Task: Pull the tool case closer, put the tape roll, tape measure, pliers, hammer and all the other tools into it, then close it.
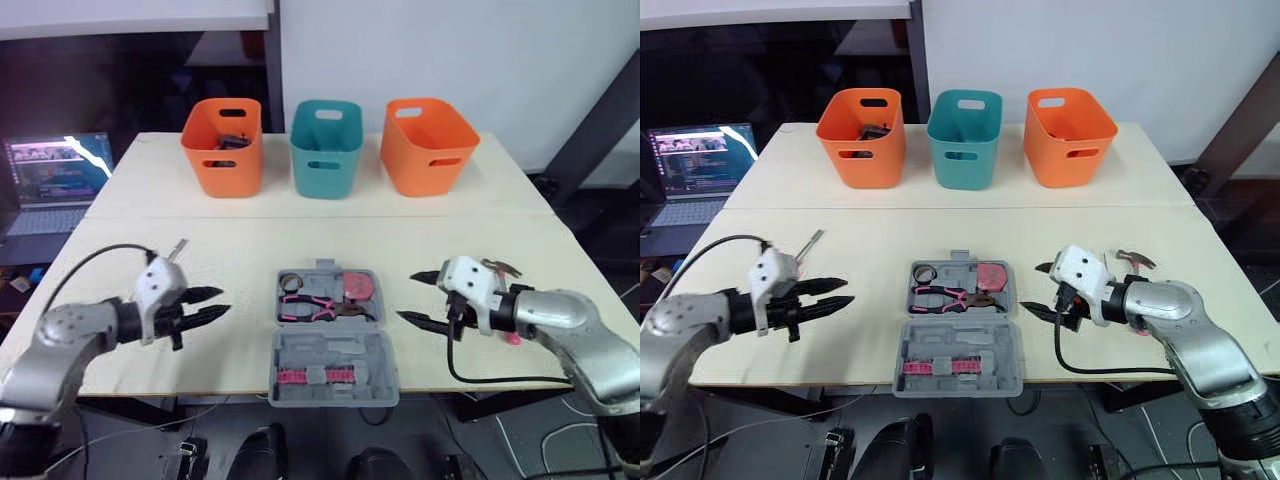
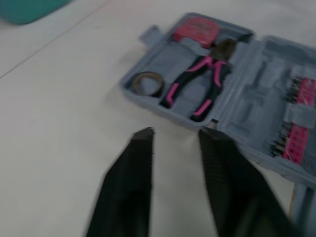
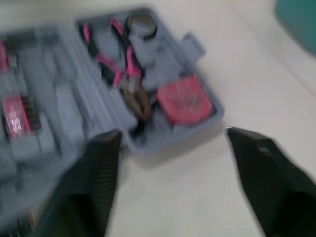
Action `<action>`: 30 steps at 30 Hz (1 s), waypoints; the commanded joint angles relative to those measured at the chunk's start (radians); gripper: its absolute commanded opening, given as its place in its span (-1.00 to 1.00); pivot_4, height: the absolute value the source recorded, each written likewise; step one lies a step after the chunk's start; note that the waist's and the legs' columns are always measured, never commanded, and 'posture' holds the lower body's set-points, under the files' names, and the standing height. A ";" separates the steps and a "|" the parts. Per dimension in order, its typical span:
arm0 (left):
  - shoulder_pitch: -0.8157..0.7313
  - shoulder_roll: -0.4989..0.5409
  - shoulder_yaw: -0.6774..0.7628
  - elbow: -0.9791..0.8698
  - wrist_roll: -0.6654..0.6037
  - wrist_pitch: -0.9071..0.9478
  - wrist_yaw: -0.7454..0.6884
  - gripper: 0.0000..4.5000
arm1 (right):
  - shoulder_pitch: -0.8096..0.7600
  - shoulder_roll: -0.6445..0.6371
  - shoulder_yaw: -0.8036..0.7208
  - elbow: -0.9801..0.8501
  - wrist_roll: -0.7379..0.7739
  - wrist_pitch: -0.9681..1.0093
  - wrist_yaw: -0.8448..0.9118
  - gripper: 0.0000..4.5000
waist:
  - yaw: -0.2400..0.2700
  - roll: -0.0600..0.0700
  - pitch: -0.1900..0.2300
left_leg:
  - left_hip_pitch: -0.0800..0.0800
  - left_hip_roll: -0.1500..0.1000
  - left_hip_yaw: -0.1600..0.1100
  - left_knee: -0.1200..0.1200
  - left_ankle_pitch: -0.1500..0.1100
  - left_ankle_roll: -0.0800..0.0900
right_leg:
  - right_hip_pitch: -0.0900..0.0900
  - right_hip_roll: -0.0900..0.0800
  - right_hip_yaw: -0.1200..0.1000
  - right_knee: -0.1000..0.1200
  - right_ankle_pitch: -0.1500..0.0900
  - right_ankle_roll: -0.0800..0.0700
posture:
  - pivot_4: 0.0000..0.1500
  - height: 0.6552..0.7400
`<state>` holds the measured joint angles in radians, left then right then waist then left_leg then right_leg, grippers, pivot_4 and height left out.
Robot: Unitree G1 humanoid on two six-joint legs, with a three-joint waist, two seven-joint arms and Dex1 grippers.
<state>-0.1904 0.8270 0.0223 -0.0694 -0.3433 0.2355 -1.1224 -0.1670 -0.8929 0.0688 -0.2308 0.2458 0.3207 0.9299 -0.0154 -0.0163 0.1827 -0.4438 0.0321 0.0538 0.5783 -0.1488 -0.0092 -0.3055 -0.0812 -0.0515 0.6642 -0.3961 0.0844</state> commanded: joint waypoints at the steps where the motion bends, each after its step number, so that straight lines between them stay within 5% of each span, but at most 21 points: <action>1: -0.087 -0.011 -0.095 0.106 0.092 -0.130 -0.079 -1.00 | -0.033 -0.029 0.045 0.078 -0.051 -0.079 0.092 -0.31 | 0.000 0.000 0.000 | 0.000 0.000 0.000 -0.001 0.000 0.000 | 0.000 0.001 0.000 0.000 0.000 0.000 | 1.00 1.00; 4: -0.147 -0.036 -0.159 0.202 0.154 -0.218 -0.111 -1.00 | -0.077 -0.006 0.081 0.148 -0.069 -0.089 0.127 -0.98 | -0.002 0.001 0.001 | 0.000 0.002 0.001 -0.001 0.000 0.000 | -0.001 0.003 -0.001 0.002 0.000 0.001 | 1.00 1.00; 30: -0.211 -0.305 -0.276 0.343 0.296 -0.236 0.009 -1.00 | -0.272 0.263 0.186 0.551 -0.200 -0.314 0.165 -0.98 | 0.001 0.001 0.001 | 0.001 0.001 0.000 0.005 0.001 -0.001 | 0.001 0.003 -0.002 0.006 0.001 0.002 | 1.00 1.00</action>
<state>-0.3944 0.5211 -0.2522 0.2746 -0.0520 -0.0038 -1.1209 -0.4201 -0.6371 0.2677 0.3402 0.0385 0.0270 1.0889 -0.0141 -0.0157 0.1836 -0.4426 0.0337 0.0535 0.5830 -0.1476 -0.0099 -0.3043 -0.0781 -0.0535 0.6699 -0.3954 0.0866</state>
